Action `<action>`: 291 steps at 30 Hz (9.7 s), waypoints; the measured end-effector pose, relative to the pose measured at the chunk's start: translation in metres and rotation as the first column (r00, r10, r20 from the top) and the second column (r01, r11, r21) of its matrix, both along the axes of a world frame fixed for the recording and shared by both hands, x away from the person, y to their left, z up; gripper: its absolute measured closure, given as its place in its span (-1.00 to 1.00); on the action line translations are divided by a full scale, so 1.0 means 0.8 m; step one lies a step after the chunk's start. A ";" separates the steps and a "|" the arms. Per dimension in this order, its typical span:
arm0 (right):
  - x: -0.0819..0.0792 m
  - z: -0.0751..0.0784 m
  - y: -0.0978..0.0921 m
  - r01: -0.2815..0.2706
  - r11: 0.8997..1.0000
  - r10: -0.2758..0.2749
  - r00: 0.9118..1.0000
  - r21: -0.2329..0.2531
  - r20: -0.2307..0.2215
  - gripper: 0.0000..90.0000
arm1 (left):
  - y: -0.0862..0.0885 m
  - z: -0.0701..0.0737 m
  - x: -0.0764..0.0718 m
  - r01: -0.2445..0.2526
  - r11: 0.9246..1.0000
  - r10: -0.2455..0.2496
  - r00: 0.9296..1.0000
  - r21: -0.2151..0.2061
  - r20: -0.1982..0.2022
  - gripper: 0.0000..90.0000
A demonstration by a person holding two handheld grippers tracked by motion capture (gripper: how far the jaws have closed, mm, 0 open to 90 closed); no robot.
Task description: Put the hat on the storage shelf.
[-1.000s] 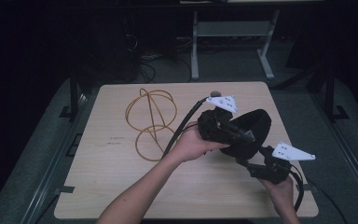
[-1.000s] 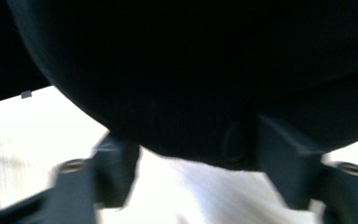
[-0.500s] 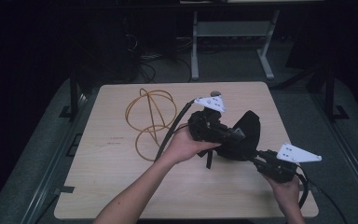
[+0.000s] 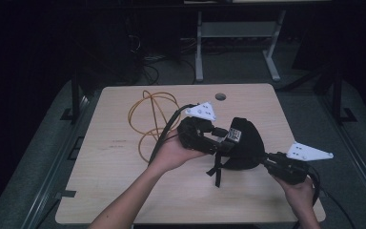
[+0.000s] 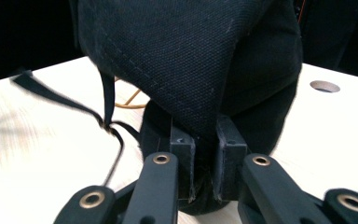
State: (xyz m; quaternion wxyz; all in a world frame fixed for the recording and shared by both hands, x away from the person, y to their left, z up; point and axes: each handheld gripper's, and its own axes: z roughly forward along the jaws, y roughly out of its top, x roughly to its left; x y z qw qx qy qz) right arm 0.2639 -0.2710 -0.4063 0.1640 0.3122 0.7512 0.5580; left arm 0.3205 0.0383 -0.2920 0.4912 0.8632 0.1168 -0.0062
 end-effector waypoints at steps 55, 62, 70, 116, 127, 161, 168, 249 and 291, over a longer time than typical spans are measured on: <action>0.080 0.130 0.062 -0.105 0.992 0.104 0.994 -0.072 -0.020 0.79 | 0.087 -0.147 -0.071 -0.062 0.987 0.049 0.995 0.145 0.087 -0.34; 0.091 0.151 0.084 -0.138 0.987 0.138 0.990 -0.085 -0.014 0.79 | 0.087 -0.155 -0.073 -0.068 0.987 0.056 0.995 0.143 0.085 -0.39; 0.102 0.174 0.100 -0.166 0.982 0.166 0.986 -0.086 -0.008 0.79 | 0.087 -0.159 -0.072 -0.075 0.985 0.064 0.995 0.154 0.080 -0.42; 0.175 0.254 0.289 -0.386 0.901 0.370 0.922 -0.200 -0.115 0.74 | 0.081 -0.161 -0.072 -0.026 0.989 0.016 0.997 0.143 0.071 -0.44; 0.183 0.233 0.327 -0.400 0.899 0.380 0.915 -0.181 -0.134 0.72 | 0.071 -0.163 -0.076 0.008 0.989 -0.019 0.997 0.150 0.071 -0.44; 0.183 0.195 0.275 -0.327 0.939 0.308 0.938 -0.109 -0.160 -0.25 | 0.076 -0.163 -0.072 -0.051 0.994 0.043 0.996 0.096 0.082 -0.47; 0.183 0.191 0.257 -0.306 0.946 0.286 0.944 -0.104 -0.166 -0.30 | 0.078 -0.164 -0.070 -0.061 0.994 0.054 0.996 0.093 0.073 -0.48; 0.137 0.098 0.074 -0.114 0.988 0.084 0.960 -0.100 -0.267 -0.54 | 0.082 -0.172 -0.070 -0.095 0.988 0.085 0.993 0.122 0.086 -0.59; 0.077 0.013 -0.003 -0.037 0.996 0.005 0.939 -0.084 -0.344 -0.58 | 0.084 -0.175 -0.068 -0.100 0.987 0.090 0.993 0.130 0.076 -0.59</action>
